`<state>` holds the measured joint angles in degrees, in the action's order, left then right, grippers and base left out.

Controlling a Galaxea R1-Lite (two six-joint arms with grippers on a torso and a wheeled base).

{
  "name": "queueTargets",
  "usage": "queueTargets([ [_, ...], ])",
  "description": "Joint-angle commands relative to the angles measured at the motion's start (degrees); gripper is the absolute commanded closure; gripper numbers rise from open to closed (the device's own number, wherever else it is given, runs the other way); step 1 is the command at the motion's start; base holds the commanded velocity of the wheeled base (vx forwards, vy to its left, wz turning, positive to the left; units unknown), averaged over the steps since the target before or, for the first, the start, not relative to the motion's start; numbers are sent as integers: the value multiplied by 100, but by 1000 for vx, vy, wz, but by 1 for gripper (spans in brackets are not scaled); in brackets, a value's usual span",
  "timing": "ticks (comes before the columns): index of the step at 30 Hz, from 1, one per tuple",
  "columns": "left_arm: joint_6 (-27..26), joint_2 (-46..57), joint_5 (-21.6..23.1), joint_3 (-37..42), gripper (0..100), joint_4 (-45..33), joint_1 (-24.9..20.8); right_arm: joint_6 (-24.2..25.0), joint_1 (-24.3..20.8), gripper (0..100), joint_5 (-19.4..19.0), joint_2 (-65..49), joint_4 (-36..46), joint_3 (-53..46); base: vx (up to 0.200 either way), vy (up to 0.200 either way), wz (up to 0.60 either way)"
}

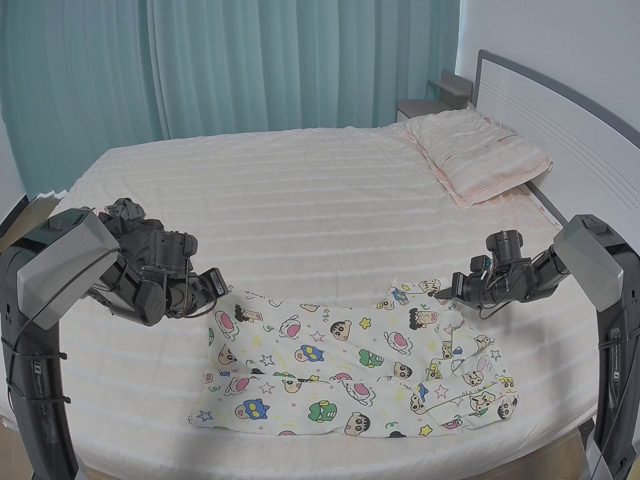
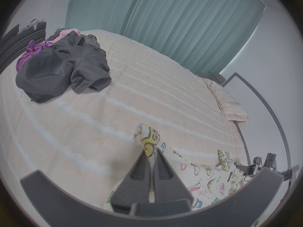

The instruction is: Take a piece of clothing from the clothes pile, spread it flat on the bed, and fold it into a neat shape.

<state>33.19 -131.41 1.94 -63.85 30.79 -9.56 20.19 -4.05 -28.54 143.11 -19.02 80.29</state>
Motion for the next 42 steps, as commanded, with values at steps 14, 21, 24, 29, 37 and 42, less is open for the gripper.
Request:
queueTargets([
  [14,3,19,0,-268,100,-12,15,627,247,100,-477,-538,-2009,-1129,0,0,0],
  [21,3,11,0,-365,100,-12,15,627,247,100,-468,-538,-2045,-1138,0,0,0],
  [24,3,19,-9,-373,100,-3,24,627,290,100,-468,-582,-2045,-1138,0,0,0],
  [29,3,63,0,-347,100,-21,24,618,352,100,-504,-696,-2045,-1252,0,0,0],
  [37,-32,213,0,-110,100,-91,-2,539,431,100,-925,-1118,-2176,-1947,0,0,0],
  [42,-120,353,0,154,100,-82,-2,504,431,100,-1084,-1294,-2607,-2492,0,0,0],
])
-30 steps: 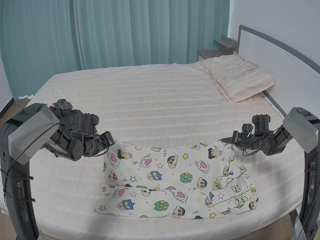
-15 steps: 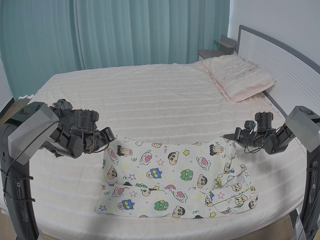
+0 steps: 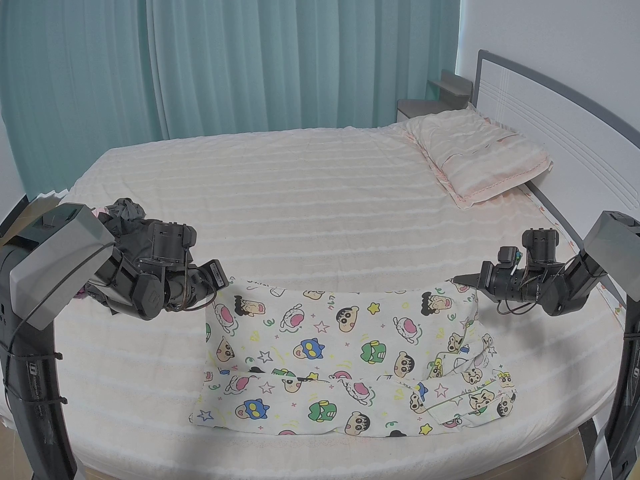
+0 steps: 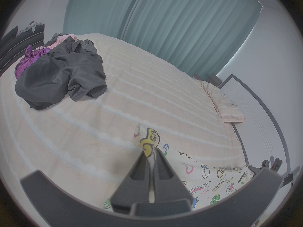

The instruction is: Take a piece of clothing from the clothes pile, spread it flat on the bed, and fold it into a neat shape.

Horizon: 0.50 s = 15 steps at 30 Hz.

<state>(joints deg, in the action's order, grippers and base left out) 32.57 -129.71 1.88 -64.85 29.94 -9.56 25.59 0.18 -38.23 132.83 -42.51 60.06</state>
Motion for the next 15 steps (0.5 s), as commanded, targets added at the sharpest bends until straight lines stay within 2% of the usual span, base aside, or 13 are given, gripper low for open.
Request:
queueTargets([
  [1,-93,227,6,342,100,3,-2,-54,8,100,-115,-284,-311,-566,0,0,0],
  [4,-164,297,6,509,100,12,-2,-98,8,100,-123,-328,-355,-750,0,0,0],
  [15,-445,420,50,1379,100,56,-20,-898,61,100,-220,-671,-372,-1919,0,0,0],
])
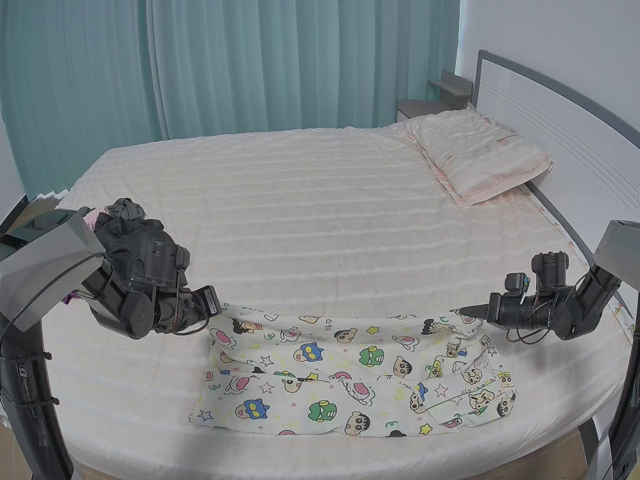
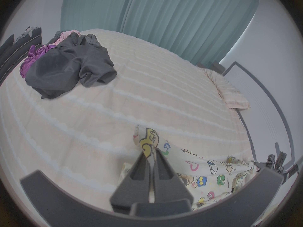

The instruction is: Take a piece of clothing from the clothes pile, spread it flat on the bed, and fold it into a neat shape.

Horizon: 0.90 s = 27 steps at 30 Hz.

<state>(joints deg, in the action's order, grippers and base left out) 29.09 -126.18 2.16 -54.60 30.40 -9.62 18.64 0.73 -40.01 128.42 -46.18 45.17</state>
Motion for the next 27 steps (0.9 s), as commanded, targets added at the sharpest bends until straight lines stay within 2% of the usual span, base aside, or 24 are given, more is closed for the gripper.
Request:
queueTargets([
  [1,-131,68,22,433,100,18,-14,-264,15,100,-42,-256,-5,-509,0,0,0],
  [8,-307,68,39,855,100,36,-23,-686,6,100,-7,-344,4,-983,0,0,0],
  [9,-316,41,48,899,100,45,-23,-888,6,100,37,-308,4,-1071,0,0,0],
  [15,-518,-231,-14,943,100,45,-128,-1389,-20,100,635,-89,12,-1230,0,0,0],
  [24,-509,-697,-189,793,100,36,-260,-2005,-152,100,1373,52,56,-1291,0,0,0],
  [25,-509,-697,-189,793,0,36,-260,-2013,-152,0,1391,52,65,-1291,0,0,0],
  [27,-474,-697,-207,784,0,18,-260,-2075,-152,0,1487,43,74,-1361,0,0,0],
])
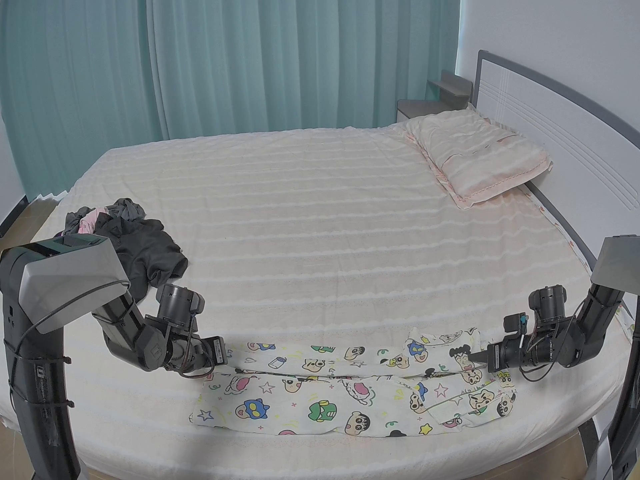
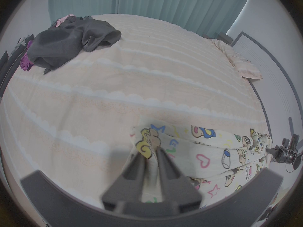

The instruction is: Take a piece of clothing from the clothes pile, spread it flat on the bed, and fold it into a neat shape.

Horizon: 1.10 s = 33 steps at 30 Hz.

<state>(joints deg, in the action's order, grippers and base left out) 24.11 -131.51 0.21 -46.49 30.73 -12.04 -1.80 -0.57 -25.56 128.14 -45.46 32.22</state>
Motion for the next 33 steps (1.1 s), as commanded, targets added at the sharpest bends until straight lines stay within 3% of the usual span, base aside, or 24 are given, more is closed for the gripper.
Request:
queueTargets([
  [1,32,-164,-12,-18,0,-23,-17,-39,-31,0,51,45,-7,-119,0,0,0],
  [13,357,328,94,264,0,-32,202,180,312,0,-10,-465,-60,-533,0,0,0],
  [17,709,662,445,466,0,-23,405,752,321,0,-10,-535,-60,-541,0,0,0],
  [21,964,890,753,624,0,-15,563,927,286,0,16,-500,-86,-515,0,0,0],
  [24,1438,1163,1052,817,0,3,677,1253,136,0,51,-456,-86,-445,0,0,0],
  [29,1895,1418,1254,1072,0,73,686,1534,-101,0,465,-184,-95,-199,0,0,0],
  [33,2212,1418,1350,1441,0,715,677,1639,-224,0,649,-105,-86,-67,0,0,0],
])
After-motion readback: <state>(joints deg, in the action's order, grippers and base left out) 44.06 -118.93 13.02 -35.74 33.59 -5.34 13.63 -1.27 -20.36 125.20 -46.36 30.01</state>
